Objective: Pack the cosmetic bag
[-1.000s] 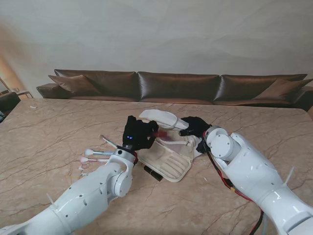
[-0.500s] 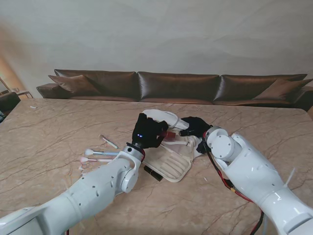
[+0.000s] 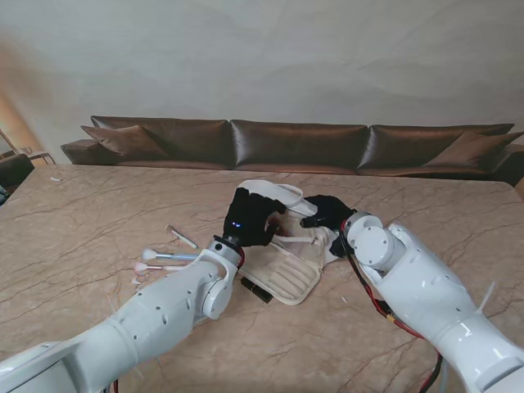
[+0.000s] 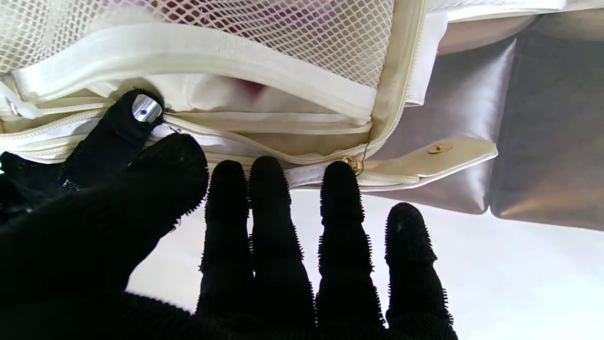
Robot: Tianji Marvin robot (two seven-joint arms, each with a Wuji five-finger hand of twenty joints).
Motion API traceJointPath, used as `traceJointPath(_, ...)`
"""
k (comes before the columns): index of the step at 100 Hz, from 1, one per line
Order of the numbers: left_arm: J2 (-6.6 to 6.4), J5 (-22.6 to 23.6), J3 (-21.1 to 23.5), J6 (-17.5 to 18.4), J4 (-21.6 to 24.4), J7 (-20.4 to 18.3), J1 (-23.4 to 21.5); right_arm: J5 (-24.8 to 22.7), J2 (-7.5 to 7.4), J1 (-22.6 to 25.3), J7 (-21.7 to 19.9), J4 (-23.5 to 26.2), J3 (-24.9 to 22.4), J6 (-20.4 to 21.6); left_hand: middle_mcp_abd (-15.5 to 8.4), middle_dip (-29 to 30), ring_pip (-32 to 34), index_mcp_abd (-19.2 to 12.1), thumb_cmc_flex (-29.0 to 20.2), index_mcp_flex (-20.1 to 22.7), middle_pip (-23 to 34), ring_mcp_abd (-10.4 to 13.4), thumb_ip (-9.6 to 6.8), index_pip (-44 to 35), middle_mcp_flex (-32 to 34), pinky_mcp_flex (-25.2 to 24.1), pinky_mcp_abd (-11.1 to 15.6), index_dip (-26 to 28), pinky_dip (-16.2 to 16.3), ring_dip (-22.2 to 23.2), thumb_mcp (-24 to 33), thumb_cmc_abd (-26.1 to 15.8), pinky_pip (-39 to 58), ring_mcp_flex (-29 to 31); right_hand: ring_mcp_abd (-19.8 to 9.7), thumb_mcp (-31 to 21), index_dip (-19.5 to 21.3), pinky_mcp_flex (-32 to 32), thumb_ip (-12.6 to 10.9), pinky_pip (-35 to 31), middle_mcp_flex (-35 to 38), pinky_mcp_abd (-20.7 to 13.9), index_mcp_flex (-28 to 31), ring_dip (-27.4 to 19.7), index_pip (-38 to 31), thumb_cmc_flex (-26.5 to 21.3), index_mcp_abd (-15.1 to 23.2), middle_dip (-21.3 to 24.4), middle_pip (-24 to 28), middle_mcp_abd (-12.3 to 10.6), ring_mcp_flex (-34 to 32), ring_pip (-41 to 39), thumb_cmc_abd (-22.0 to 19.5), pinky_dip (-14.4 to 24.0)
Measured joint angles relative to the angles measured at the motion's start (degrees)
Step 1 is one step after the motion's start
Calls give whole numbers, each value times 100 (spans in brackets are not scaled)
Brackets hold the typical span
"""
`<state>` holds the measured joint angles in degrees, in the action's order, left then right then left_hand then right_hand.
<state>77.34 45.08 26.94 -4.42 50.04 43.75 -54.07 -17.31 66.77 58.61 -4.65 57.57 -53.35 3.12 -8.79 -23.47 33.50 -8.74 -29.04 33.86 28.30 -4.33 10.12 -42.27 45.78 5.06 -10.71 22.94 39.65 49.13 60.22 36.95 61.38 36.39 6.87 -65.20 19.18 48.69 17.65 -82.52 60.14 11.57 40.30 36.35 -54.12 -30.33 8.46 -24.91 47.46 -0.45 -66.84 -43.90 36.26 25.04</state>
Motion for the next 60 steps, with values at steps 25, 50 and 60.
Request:
traceJointPath(25, -354, 344, 610, -45, 916, -398, -481, 19, 10, -3, 13, 2, 30, -49, 102, 91, -248, 40, -1, 5, -84, -5, -129, 76, -237, 19, 1, 72, -11, -281, -3, -201, -59, -43, 0, 0, 0, 10, 0, -23, 0, 0, 0, 5, -2, 0, 0, 0, 0, 0, -11, -7, 0, -1)
traceJointPath(50, -898, 919, 1870, 395, 2286, -973, -1615, 4, 18, 5, 16, 38, 23, -156, 188, -538, -245, -256, -461, 251, 75, -80, 149, -1269, 162, 695, -86, 51, -12, -427, -513, -98, -71, 564, 0, 0, 0, 11, 0, -24, 0, 3, 41, 6, -2, 0, 0, 0, 0, 0, -11, -7, 0, -4)
traceJointPath(60, -1095, 1141, 2347, 660, 2712, -1359, -2117, 21, 31, -9, 26, 16, 31, -190, 221, -915, -245, -306, -461, 469, 83, -193, 149, -1463, 400, 828, -170, 51, -9, -427, -517, -98, 12, 727, 0, 0, 0, 11, 0, -33, 0, 3, 51, 7, -2, 0, 0, 0, 0, 0, -21, -9, 0, -5)
